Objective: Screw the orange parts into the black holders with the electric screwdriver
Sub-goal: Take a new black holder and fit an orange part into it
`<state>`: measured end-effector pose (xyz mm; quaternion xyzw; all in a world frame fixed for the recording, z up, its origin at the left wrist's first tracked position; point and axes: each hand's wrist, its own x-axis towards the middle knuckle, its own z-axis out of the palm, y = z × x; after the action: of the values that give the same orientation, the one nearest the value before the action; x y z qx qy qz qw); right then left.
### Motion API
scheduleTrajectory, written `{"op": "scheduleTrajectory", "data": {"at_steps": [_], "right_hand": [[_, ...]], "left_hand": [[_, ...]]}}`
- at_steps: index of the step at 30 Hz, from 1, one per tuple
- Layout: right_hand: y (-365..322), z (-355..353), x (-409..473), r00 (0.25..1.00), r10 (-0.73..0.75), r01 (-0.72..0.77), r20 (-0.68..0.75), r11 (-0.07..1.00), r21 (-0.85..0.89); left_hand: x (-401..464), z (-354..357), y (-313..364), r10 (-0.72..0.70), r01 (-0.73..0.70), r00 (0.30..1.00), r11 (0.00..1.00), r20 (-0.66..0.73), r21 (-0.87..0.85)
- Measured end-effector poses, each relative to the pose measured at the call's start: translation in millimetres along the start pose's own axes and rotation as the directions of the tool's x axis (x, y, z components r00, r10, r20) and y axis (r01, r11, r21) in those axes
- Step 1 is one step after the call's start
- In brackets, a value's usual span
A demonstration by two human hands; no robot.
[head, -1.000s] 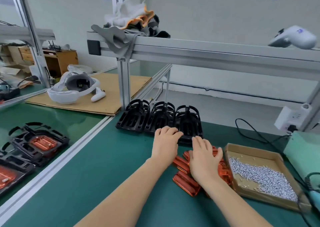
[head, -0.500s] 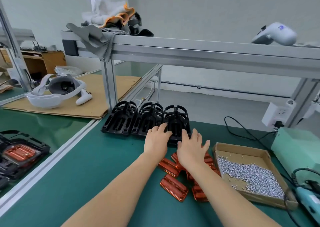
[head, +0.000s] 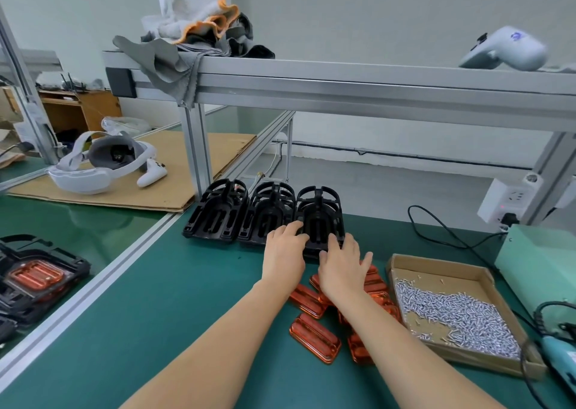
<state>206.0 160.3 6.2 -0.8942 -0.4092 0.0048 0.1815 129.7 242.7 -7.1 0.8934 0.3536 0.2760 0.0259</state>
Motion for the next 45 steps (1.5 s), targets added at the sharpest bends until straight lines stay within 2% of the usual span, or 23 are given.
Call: {"op": "scheduleTrajectory", "data": {"at_steps": [6, 11, 14, 17, 20, 21, 24, 29, 31, 33, 35, 39, 42, 45], "right_hand": [[1.9, -2.7, -1.9, 0.995, -0.038, 0.041, -0.095, 0.998, 0.037], [3.1, -8.0, -3.0, 0.983, 0.035, 0.041, -0.18, 0.916, 0.399], [8.4, -10.0, 2.4, 0.948, 0.261, -0.076, -0.181, 0.739, 0.67], [12.9, -11.3, 6.7, 0.9, 0.436, -0.218, -0.021, 0.49, 0.844], [14.2, -15.8, 8.7, 0.879, 0.45, -0.263, 0.156, 0.185, 0.947], [14.8, -18.7, 8.6, 0.875, 0.448, -0.263, 0.185, 0.118, 0.958], [17.9, -30.4, 3.8, 0.882, 0.427, -0.237, 0.2, 0.036, 0.971], [36.8, -54.9, -14.6, 0.935, 0.263, -0.256, 0.239, 0.031, 0.966], [46.2, -66.5, -27.7, 0.95, 0.159, -0.282, 0.269, 0.065, 0.957], [56.1, -75.6, -42.9, 0.949, 0.028, -0.315, 0.313, 0.112, 0.943], [66.8, -81.5, -58.4, 0.927, -0.087, -0.346, 0.365, 0.177, 0.921], [82.7, -84.3, -85.1, 0.869, -0.215, -0.377, 0.446, 0.298, 0.877], [89.2, -79.7, -100.8, 0.845, -0.249, -0.371, 0.474, 0.365, 0.854], [93.5, -75.7, -108.8, 0.835, -0.224, -0.383, 0.503, 0.42, 0.823]], "left_hand": [[-3.5, -4.7, 4.9, -0.018, 0.021, 0.998, 0.998, -0.068, 0.051], [-7.9, -6.4, 8.2, -0.026, 0.023, 0.998, 0.998, -0.055, -0.051], [-14.3, -8.3, 6.7, -0.037, 0.034, 0.999, 0.987, -0.019, -0.157], [-22.4, -13.0, 4.6, -0.068, 0.071, 0.997, 0.965, 0.018, -0.252], [-28.2, -20.3, 4.9, -0.1, 0.108, 0.994, 0.938, 0.041, -0.329], [-29.6, -23.3, 6.0, -0.11, 0.121, 0.993, 0.927, 0.051, -0.355], [-33.8, -35.6, 11.1, -0.157, 0.161, 0.986, 0.867, 0.047, -0.472], [-39.5, -65.5, 9.7, -0.353, 0.179, 0.925, 0.729, -0.14, -0.66], [-41.4, -77.6, 3.6, -0.437, 0.212, 0.887, 0.67, -0.147, -0.711], [-43.2, -89.7, -2.6, -0.505, 0.282, 0.861, 0.567, -0.056, -0.774], [-48.5, -99.2, -7.3, -0.514, 0.353, 0.854, 0.461, 0.079, -0.814], [-73.4, -108.7, -10.8, -0.402, 0.505, 0.839, 0.326, 0.367, -0.799], [-98.4, -107.7, -6.3, -0.292, 0.579, 0.814, 0.33, 0.502, -0.746], [-118.6, -102.4, 1.6, -0.238, 0.595, 0.803, 0.368, 0.546, -0.715]]}}
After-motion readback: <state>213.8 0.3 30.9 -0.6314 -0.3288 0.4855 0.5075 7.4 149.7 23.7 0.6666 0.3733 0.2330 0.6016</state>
